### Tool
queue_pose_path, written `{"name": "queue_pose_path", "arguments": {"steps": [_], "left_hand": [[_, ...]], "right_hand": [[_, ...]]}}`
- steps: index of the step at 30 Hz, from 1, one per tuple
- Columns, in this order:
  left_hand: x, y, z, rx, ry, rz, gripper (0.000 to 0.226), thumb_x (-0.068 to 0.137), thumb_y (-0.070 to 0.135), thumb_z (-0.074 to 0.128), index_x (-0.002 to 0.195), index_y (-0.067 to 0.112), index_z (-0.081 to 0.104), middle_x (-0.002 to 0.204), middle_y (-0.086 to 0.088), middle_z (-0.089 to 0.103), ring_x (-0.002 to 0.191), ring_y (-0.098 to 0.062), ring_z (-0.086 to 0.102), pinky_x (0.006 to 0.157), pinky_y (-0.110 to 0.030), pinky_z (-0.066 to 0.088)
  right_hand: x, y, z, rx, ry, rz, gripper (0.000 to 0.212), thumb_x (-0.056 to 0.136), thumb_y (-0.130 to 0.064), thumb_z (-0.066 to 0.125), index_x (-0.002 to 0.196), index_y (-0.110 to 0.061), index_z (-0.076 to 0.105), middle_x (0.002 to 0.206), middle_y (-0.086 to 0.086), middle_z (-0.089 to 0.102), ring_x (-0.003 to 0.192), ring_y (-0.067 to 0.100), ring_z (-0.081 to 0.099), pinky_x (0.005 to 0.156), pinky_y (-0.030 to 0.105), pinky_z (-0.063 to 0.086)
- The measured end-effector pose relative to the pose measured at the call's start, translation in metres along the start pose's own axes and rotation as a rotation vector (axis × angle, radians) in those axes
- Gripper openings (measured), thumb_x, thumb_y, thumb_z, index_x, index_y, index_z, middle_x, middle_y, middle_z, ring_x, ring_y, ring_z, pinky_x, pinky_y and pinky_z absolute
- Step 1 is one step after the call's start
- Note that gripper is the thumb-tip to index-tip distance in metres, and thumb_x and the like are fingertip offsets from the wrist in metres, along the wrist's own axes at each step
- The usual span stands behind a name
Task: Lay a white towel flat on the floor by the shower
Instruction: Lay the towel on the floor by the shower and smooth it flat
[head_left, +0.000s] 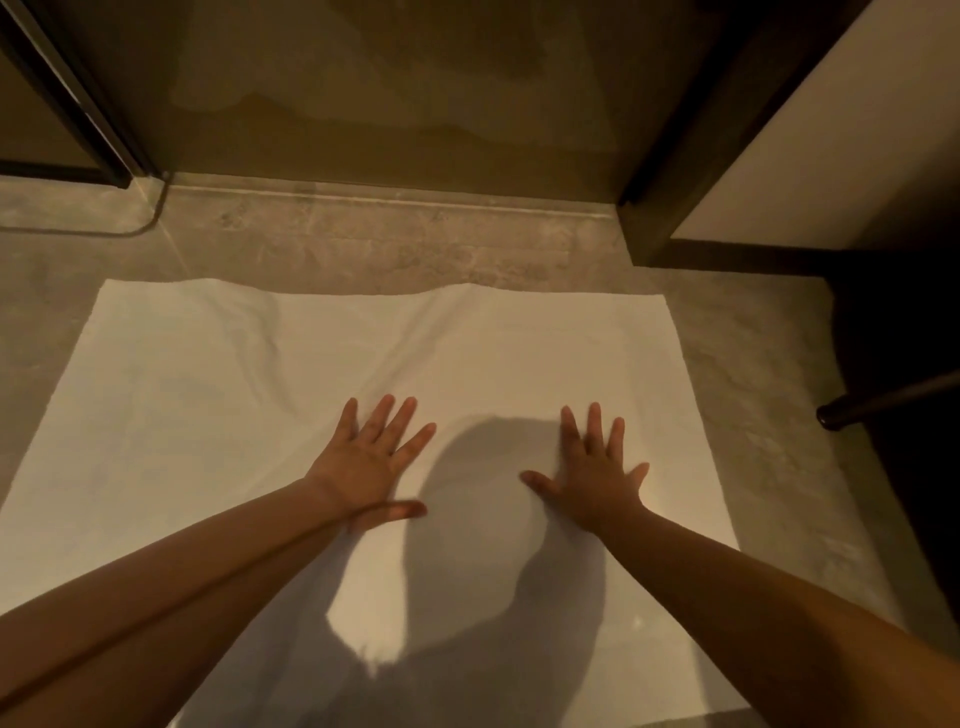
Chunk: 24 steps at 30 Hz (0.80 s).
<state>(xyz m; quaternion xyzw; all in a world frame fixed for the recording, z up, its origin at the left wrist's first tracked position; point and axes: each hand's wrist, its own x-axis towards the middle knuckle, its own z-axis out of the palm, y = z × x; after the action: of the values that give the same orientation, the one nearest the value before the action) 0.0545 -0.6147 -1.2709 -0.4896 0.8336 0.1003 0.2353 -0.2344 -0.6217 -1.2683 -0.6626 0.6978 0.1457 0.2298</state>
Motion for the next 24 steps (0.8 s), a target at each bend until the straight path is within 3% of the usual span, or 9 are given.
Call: {"name": "queue_pose_path", "arguments": {"steps": [8,24], "left_hand": [[0.024,0.004,-0.008,-0.042,-0.033,0.001,0.1,0.075,0.085,0.018,0.134,0.024,-0.035,0.149,-0.008,-0.034,0.141,-0.034,-0.023,0.109,-0.061,0.004],[0.053,-0.011,-0.026,0.016,-0.034,-0.022,0.097,0.077,0.082,0.023,0.13,0.029,-0.039,0.145,-0.005,-0.04,0.14,-0.03,-0.027,0.11,-0.061,0.002]], "right_hand": [[0.014,0.017,-0.012,0.03,-0.028,0.019,0.104,0.069,-0.084,0.042,0.144,-0.04,-0.016,0.155,-0.003,-0.027,0.14,0.031,-0.026,0.103,0.073,0.003],[0.042,0.014,-0.029,0.035,-0.019,0.054,0.104,0.071,-0.082,0.042,0.145,-0.038,-0.017,0.154,-0.003,-0.029,0.14,0.031,-0.027,0.103,0.074,0.004]]}}
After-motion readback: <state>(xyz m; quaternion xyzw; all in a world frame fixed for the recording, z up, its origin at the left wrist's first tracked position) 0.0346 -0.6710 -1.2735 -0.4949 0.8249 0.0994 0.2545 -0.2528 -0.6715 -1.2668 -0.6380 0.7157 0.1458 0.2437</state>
